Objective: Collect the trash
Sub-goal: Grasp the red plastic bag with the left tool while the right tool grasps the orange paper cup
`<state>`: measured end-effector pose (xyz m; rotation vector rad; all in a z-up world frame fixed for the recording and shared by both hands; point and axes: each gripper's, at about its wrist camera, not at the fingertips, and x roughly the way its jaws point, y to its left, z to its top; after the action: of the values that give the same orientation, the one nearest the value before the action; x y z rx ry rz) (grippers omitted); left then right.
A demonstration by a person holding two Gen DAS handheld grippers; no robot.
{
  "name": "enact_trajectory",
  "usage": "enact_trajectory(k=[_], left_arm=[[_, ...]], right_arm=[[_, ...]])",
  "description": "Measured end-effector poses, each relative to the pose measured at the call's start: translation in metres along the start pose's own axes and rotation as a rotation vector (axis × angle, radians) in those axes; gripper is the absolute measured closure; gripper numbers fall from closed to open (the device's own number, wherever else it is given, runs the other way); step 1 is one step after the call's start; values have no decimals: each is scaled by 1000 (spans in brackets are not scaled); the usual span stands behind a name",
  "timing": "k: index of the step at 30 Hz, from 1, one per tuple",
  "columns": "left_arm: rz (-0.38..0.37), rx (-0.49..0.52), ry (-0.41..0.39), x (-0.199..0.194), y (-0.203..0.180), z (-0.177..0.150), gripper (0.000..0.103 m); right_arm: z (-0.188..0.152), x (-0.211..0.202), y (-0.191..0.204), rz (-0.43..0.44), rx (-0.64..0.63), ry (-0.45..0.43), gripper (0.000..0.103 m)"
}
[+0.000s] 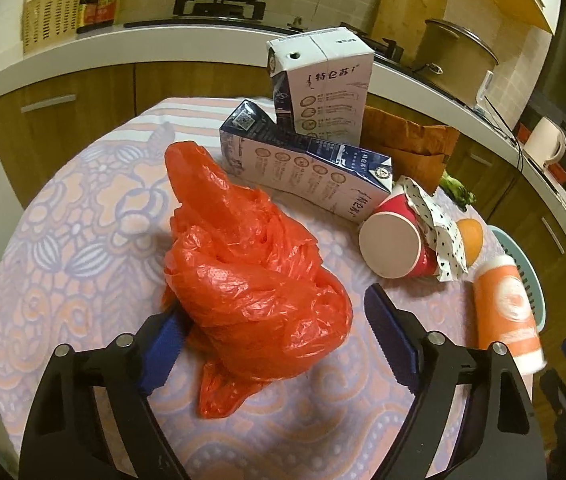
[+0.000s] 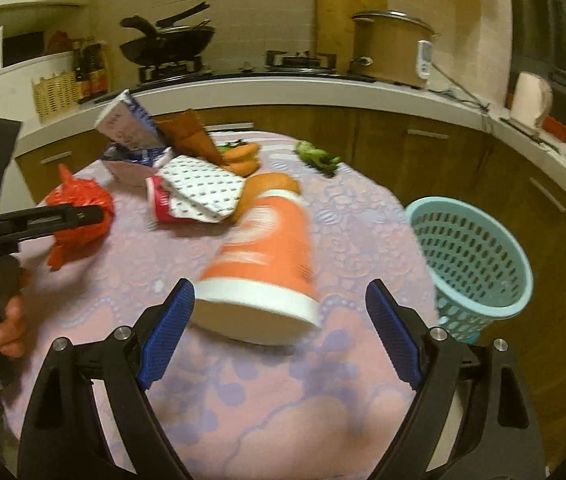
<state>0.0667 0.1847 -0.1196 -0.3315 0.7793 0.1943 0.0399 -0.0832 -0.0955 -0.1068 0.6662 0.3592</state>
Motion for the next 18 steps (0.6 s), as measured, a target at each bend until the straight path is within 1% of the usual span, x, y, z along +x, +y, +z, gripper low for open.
enact_trajectory(k=[2,3,6,8,10,12,18], left_arm=[[6,2,-4,1,0,-1,25],[13,3,-7,2,0,-2,28],[26,10,-8,5,-2,-3,35],[30,17,-11,6,-4,-3,37],[29,24,-18,5,-5,-4,44],[31,36,-25,4,-8,-5,47],[14,75,-51,-9,-21,-10,48]], right_arm=[[0,0,2,5,9,1,16],[3,3,1,3,27,8,15],[9,17,-8,-38,83,39,15],[12,29,-17,-42,128,73,14],[16,43,-23,-6,166,120,14],[17,54,-26,31,205,154,12],[18,75,-25,110,265,224,13]])
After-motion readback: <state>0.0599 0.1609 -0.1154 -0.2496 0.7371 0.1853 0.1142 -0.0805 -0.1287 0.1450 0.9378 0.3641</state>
